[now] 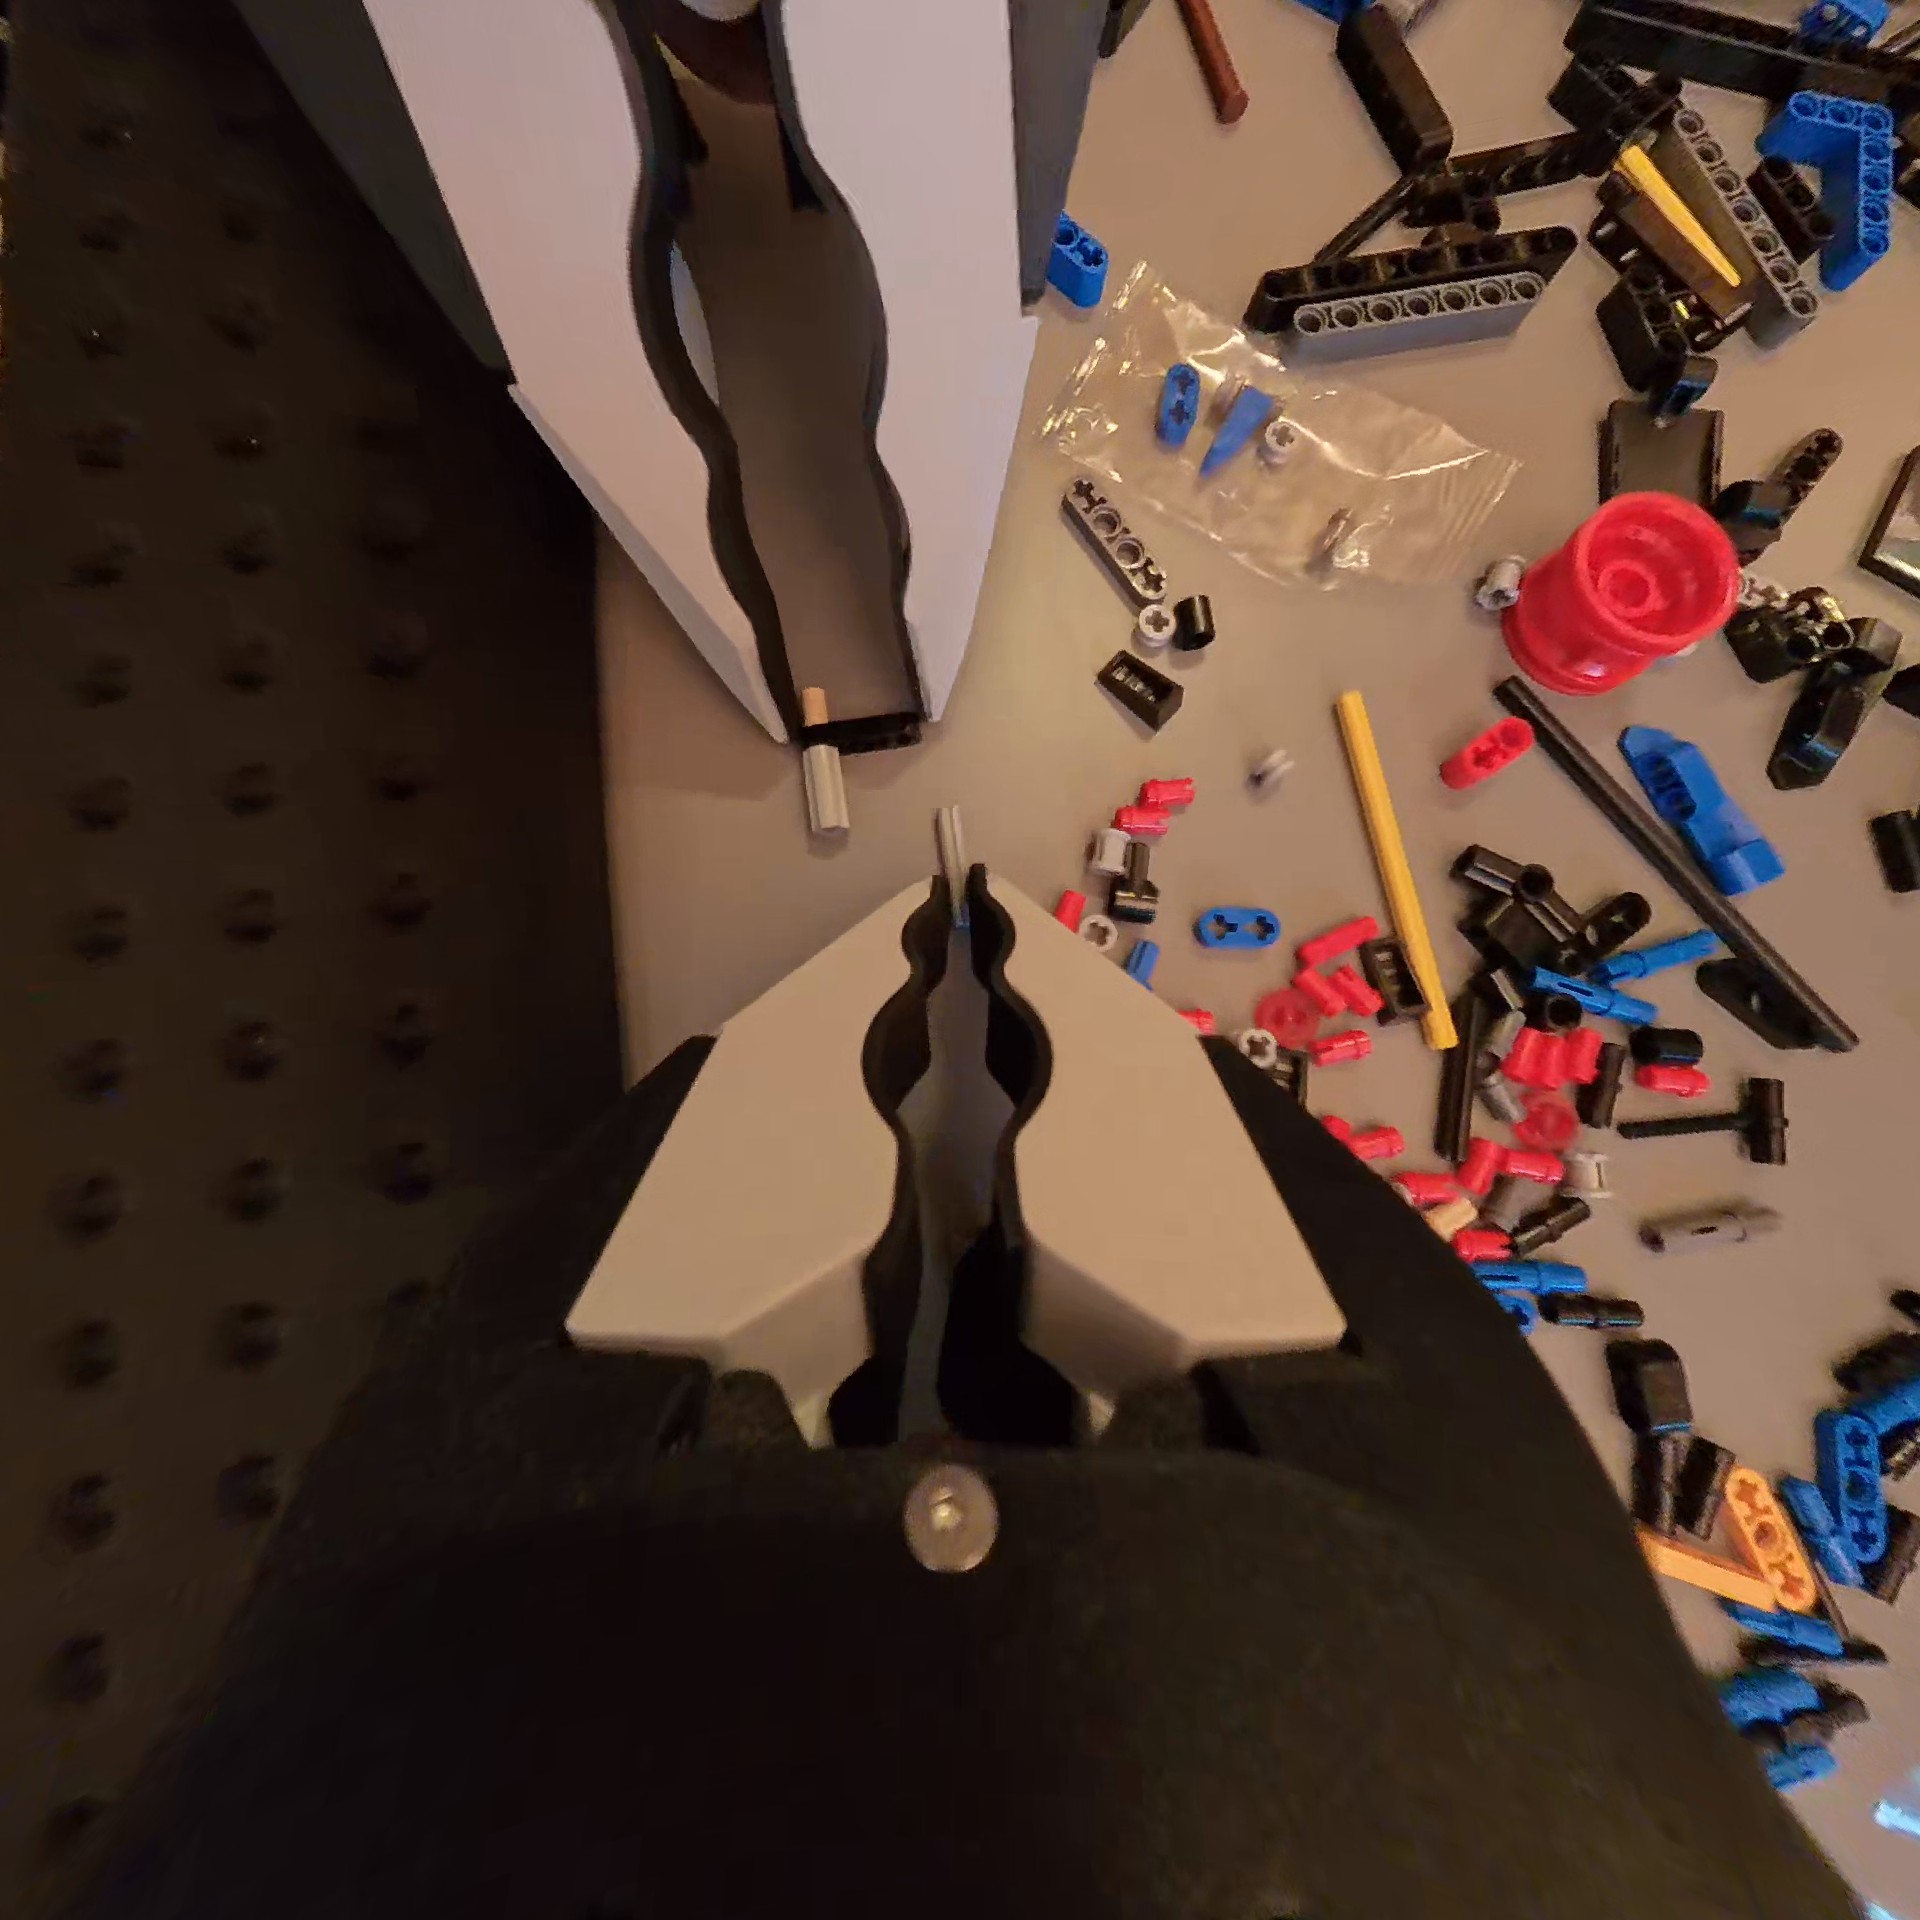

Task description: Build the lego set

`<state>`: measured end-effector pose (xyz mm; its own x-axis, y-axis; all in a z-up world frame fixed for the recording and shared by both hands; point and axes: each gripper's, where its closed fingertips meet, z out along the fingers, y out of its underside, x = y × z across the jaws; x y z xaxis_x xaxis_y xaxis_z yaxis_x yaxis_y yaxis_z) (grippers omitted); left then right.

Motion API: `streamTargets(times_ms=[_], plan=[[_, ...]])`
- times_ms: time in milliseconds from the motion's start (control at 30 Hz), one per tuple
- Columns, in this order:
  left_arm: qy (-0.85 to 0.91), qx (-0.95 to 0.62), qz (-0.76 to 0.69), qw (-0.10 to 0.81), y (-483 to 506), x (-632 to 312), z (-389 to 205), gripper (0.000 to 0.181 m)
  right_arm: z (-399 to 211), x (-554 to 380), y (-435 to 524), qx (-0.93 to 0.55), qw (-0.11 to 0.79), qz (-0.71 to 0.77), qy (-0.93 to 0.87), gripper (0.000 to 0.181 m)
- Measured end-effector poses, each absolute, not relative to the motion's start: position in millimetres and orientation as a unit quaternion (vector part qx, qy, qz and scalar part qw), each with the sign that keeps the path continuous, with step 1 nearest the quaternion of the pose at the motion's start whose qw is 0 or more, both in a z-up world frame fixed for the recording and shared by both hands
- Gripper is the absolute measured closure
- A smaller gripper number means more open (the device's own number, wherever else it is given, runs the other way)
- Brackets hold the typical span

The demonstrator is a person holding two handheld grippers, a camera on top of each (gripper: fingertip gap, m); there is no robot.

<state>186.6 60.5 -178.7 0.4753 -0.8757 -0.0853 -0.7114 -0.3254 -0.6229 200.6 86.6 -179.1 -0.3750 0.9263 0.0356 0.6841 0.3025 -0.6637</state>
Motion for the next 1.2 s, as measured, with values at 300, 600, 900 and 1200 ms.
streamTargets(times_ms=[300, 600, 900, 1200], plan=[[0.491, -0.803, -0.138, 0.308, 61, 188, -179, 0.16, -178, 192, 76, -0.509, 0.233, 0.307, -0.77, 0.179], [0.489, -0.804, -0.142, 0.309, 62, 188, -179, 0.16, -177, 192, 75, -0.5, 0.259, 0.303, -0.769, 0.179], [0.482, -0.805, -0.149, 0.311, 63, 187, -179, 0.16, -173, 190, 77, -0.45, 0.346, 0.228, -0.791, 0.18], [0.48, -0.806, -0.151, 0.311, 63, 186, -179, 0.16, -172, 187, 77, -0.416, 0.402, 0.168, -0.798, 0.18]])
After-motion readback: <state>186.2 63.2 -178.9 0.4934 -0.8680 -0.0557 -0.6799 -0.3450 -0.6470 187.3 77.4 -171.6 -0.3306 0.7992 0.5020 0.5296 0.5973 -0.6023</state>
